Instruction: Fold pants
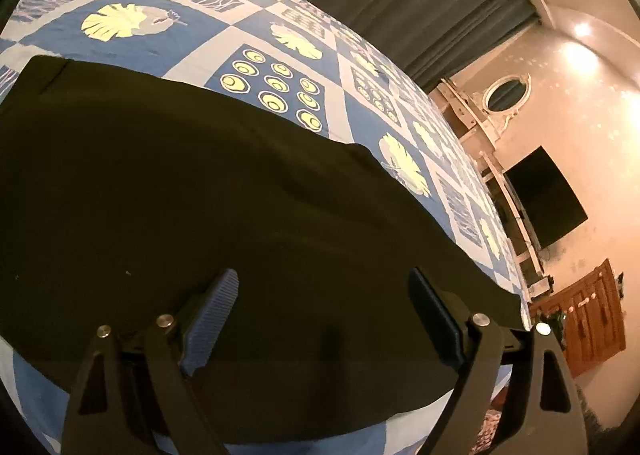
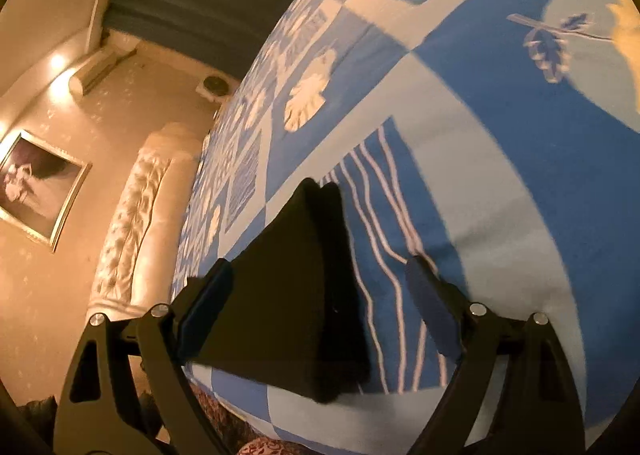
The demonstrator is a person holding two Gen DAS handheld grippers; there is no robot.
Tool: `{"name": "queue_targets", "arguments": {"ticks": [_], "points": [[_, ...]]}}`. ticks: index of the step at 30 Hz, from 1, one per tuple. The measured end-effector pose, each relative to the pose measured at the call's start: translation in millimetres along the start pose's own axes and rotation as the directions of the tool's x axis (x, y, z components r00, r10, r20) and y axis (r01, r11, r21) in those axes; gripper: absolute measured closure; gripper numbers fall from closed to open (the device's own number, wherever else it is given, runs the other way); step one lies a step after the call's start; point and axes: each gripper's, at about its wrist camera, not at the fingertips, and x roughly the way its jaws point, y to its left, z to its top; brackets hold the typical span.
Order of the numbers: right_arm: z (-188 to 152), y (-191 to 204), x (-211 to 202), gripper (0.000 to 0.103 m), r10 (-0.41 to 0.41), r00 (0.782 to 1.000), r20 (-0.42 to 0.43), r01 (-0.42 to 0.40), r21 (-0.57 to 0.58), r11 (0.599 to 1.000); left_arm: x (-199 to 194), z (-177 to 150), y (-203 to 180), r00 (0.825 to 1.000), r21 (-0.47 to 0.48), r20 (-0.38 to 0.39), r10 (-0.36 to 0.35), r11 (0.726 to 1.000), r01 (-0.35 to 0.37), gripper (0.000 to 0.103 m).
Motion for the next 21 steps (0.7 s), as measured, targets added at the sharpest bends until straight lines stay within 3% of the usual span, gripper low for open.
{"name": "queue_targets", "arguments": {"ticks": [4,8,14,17,19,20,21], "points": [[9.8,9.8,22.7,0.011,0.029,0.993,-0.116,-0.034,-0.042,0.999,4.5,-2.5,-7.8,1.000,0.079,-0.013,0.021,0.997,-0.020,0.011],[13.8,17.7,41.1,0.011,0.068,0.972,-0.224,-0.081,-0.050,0.995,6.0,0.0,-6.8,1.000,0.082,-0.019,0.017,0.996,-0.016,0.010],[20.5,26.0,56.0,0.011,0.100,0.951,-0.291,-0.120,-0.049,0.992,5.6,1.8,-2.7,1.000,0.087,-0.025,-0.002,0.996,0.005,0.010],[16.9,36.4,67.2,0.011,0.051,0.949,-0.312,-0.083,-0.088,0.993,6.7,2.1,-3.2,1.000,0.098,-0.031,-0.001,0.995,0.004,0.010],[13.7,43.0,72.7,0.030,0.008,0.945,-0.326,-0.048,-0.115,0.992,7.4,2.2,-2.8,0.999,0.104,-0.036,-0.001,0.995,0.004,0.010],[11.3,41.9,74.6,0.050,-0.024,0.942,-0.335,-0.016,-0.116,0.993,7.6,2.1,-2.8,0.999,0.109,-0.036,-0.003,0.994,0.007,0.008],[10.6,39.5,76.4,0.063,-0.066,0.940,-0.336,0.031,-0.109,0.994,7.6,1.9,-2.9,0.999,0.113,-0.036,-0.018,0.993,0.022,0.006]]}}
